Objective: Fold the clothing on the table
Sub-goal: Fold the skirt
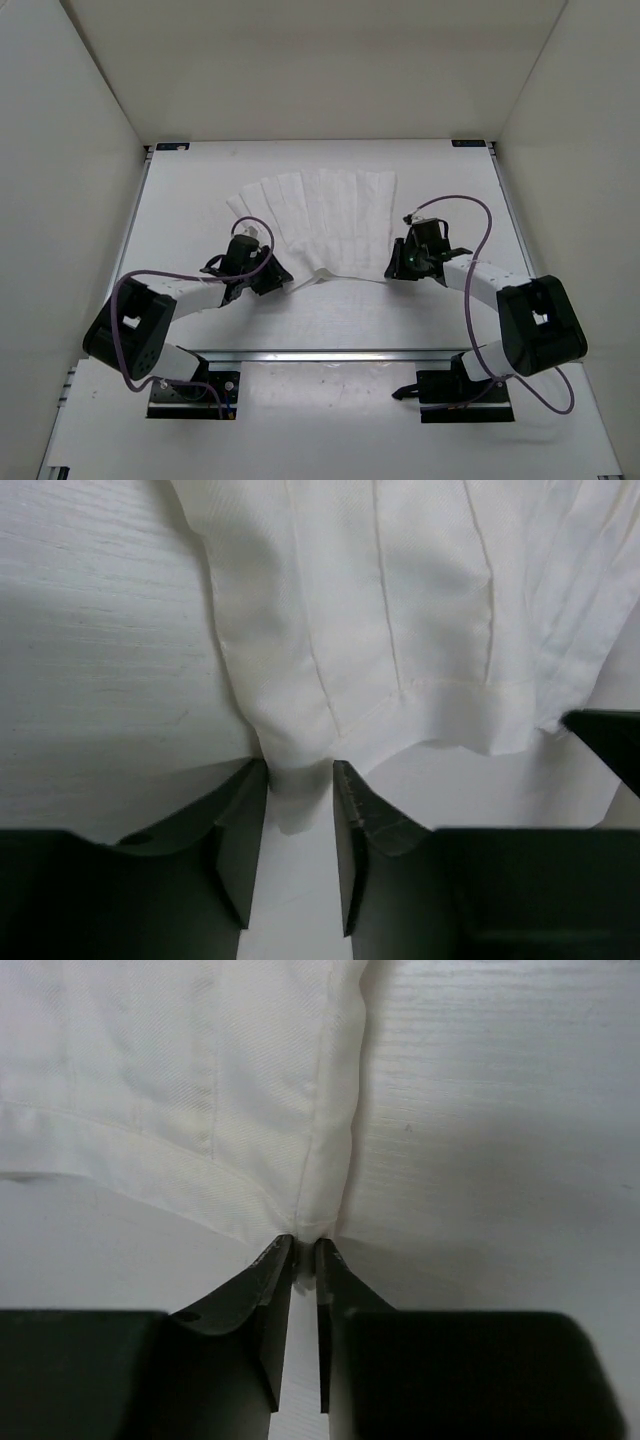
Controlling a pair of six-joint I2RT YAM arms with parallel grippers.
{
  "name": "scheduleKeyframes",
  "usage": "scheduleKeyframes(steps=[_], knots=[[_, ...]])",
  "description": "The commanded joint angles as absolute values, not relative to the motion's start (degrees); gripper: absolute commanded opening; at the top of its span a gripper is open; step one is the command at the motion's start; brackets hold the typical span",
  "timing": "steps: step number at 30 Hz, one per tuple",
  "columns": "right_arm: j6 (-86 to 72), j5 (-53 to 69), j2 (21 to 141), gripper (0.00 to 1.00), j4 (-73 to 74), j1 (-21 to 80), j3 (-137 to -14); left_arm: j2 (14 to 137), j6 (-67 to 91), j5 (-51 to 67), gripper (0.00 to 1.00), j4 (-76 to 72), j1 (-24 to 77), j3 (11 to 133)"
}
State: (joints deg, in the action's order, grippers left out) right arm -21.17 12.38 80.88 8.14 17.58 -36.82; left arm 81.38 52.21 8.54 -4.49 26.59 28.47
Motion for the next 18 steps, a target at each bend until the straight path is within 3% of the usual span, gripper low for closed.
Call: scheduleKeyframes(steps=[1, 3, 6, 7, 14, 18], knots=[[-20.4, 10.4, 82.0, 0.09, 6.7, 18.0, -39.4, 83.0, 51.0, 7.1, 0.41, -3.8, 26.9, 28.9], [-20.5, 10.9, 82.4, 0.00, 6.4, 18.0, -39.5, 83.1, 51.0, 7.0, 0.30, -4.0, 26.6, 28.5], [-20.9, 13.3, 82.1, 0.00, 5.9, 17.8, -39.9, 82.4, 49.8, 7.6, 0.04, -3.7, 25.8, 28.7], [-20.8, 14.8, 81.7, 0.00, 5.4, 17.7, -40.0, 81.9, 48.7, 8.4, 0.00, -2.9, 24.8, 29.4], [-23.2, 23.2, 66.6, 0.00, 9.6, 11.2, -41.6, 73.1, 37.5, 7.5, 0.00, 16.1, 17.4, 39.2], [-22.9, 27.3, 61.6, 0.00, 15.0, 8.3, -42.5, 68.3, 35.2, 5.6, 0.00, 21.1, 17.9, 41.1]])
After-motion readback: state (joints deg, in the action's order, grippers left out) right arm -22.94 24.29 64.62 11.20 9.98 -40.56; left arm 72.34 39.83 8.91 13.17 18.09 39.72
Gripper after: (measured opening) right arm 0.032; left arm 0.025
